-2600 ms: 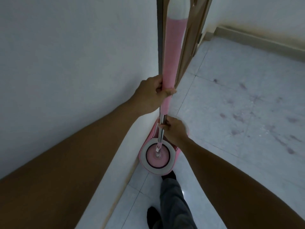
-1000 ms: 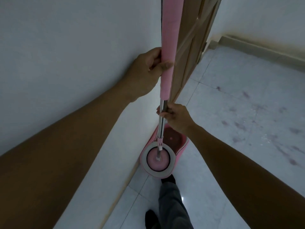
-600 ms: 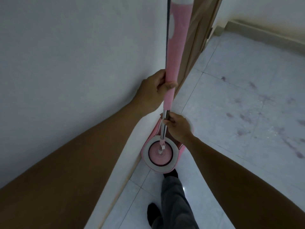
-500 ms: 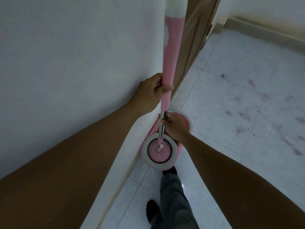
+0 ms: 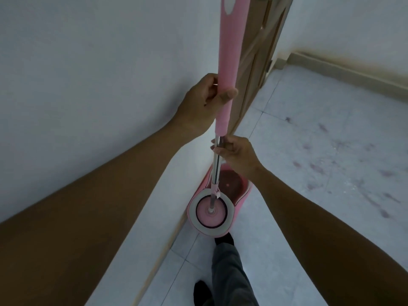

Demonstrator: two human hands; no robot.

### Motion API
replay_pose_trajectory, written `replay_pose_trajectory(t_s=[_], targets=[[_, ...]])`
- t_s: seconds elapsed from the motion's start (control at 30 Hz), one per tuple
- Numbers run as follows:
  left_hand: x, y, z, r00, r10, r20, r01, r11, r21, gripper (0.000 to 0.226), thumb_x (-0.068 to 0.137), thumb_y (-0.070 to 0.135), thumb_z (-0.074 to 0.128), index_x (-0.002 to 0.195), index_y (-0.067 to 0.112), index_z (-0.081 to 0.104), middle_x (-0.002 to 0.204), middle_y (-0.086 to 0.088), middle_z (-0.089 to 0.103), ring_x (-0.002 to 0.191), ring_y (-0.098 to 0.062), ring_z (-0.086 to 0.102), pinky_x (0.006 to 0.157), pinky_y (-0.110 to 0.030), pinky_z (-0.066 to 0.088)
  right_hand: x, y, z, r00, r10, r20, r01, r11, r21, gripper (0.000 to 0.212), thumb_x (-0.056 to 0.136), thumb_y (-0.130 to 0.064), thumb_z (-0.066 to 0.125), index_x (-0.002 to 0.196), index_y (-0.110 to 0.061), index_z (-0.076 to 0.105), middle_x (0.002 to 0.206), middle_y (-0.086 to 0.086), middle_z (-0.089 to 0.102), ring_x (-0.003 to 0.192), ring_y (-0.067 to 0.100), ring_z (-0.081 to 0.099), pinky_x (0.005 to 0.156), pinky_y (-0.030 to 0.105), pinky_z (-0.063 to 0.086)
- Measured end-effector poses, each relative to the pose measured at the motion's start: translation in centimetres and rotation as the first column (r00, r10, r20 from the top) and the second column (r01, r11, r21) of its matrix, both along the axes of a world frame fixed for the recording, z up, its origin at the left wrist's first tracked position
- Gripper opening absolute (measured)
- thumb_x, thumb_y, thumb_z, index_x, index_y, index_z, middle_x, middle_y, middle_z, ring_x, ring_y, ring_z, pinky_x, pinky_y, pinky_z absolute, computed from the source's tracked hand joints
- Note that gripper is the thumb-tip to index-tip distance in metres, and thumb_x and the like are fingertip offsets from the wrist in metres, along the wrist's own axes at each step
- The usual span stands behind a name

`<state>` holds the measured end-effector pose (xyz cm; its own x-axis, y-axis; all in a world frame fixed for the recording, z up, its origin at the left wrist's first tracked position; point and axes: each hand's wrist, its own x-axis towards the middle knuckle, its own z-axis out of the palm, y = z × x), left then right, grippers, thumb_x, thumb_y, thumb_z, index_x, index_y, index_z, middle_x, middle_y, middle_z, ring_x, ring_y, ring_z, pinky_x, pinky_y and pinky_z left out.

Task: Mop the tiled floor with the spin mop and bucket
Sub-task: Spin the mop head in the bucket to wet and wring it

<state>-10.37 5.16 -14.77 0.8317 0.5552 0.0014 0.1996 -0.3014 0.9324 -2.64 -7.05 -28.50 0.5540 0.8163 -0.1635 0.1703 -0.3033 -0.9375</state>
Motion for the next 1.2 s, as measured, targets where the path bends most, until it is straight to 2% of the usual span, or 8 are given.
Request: replay_pose_trajectory(t_s=[0.13,0.27,0.43,0.6,0.73,0.87,1.03,1.2], targets=[[0.0,0.0,4.2,0.997,-0.037,0.069,0.037,0.999,0.005,0.046,0.088,0.048,0.057,0.123,0.018,0.051,0.120,-0.010,0.066,0.104,-0.024,0.067,0.091,-0.033,0.058,1.1,0.2,5.8,0.996,0.079,-0.043,-0.071,0.986,0.150,0.021,0.087,-0.002,0.068,0.107,0.005,0.069,0.108,0.014,0.073,0.097,0.023,0.074,0.095,0.048,0.056],[-0.1,-0.2,6.9,0.991,-0.030,0.133,0.023,0.998,0.051,0.025,0.103,0.027,0.049,0.122,0.012,0.051,0.106,-0.010,0.068,0.095,-0.026,0.068,0.090,-0.039,0.059,1.6,-0.2,8.9,0.987,0.117,-0.107,-0.092,0.973,0.212,0.032,0.085,0.000,0.070,0.116,0.005,0.065,0.109,0.018,0.073,0.101,0.024,0.073,0.094,0.044,0.057],[-0.8,-0.2,10.0,0.976,-0.026,0.214,0.013,0.998,0.062,0.020,0.104,0.026,0.046,0.119,0.014,0.052,0.096,-0.004,0.067,0.091,-0.028,0.069,0.086,-0.041,0.061,1.9,-2.0,4.8,0.915,0.102,-0.391,-0.156,0.982,-0.108,0.073,0.075,0.008,0.075,0.141,-0.010,0.047,0.133,0.013,0.062,0.117,0.028,0.063,0.095,0.043,0.056],[-1.4,-0.1,10.7,0.973,-0.026,0.229,0.013,0.998,0.060,0.017,0.105,0.023,0.044,0.117,0.013,0.052,0.093,-0.002,0.066,0.090,-0.027,0.069,0.086,-0.038,0.061,-2.4,-3.9,-4.9,0.961,0.148,-0.232,-0.249,0.825,-0.507,0.038,0.078,0.004,0.059,0.105,-0.023,0.066,0.103,0.007,0.068,0.095,0.029,0.066,0.079,0.043,0.059],[-1.7,-0.3,10.5,0.976,-0.034,0.215,0.019,0.997,0.072,0.016,0.106,0.024,0.044,0.117,0.015,0.051,0.094,-0.002,0.066,0.089,-0.022,0.069,0.082,-0.029,0.061,-4.9,-4.3,-7.1,0.967,0.120,-0.224,-0.225,0.813,-0.537,0.043,0.082,0.008,0.052,0.118,-0.011,0.063,0.106,0.010,0.068,0.087,0.022,0.063,0.068,0.029,0.054],[-1.9,-0.2,10.5,0.978,-0.033,0.207,0.020,0.998,0.064,0.016,0.106,0.024,0.043,0.117,0.016,0.052,0.095,-0.002,0.066,0.089,-0.021,0.069,0.083,-0.030,0.061,-4.9,-4.3,-6.6,0.986,-0.036,-0.165,-0.060,0.838,-0.542,0.017,0.086,-0.011,0.061,0.097,-0.013,0.074,0.091,0.008,0.073,0.080,0.023,0.068,0.075,0.037,0.059],[-1.9,-0.6,10.3,0.981,0.004,0.192,-0.016,0.998,0.061,0.017,0.104,0.030,0.045,0.114,0.020,0.054,0.094,0.002,0.067,0.088,-0.019,0.070,0.085,-0.036,0.061,-3.1,-2.2,-1.6,0.765,-0.392,-0.511,0.080,0.846,-0.528,0.024,0.083,0.012,0.049,0.100,0.007,0.065,0.091,0.018,0.066,0.084,0.031,0.069,0.092,0.049,0.057],[-1.8,-1.4,10.3,0.985,0.013,0.172,-0.021,0.999,0.044,0.019,0.104,0.032,0.045,0.116,0.020,0.053,0.095,0.001,0.068,0.090,-0.021,0.070,0.087,-0.041,0.060,-3.4,-1.4,-2.2,0.672,-0.402,-0.622,0.075,0.873,-0.483,0.035,0.051,0.015,0.043,0.080,0.009,0.062,0.101,0.030,0.059,0.090,0.038,0.065,0.083,0.049,0.060]])
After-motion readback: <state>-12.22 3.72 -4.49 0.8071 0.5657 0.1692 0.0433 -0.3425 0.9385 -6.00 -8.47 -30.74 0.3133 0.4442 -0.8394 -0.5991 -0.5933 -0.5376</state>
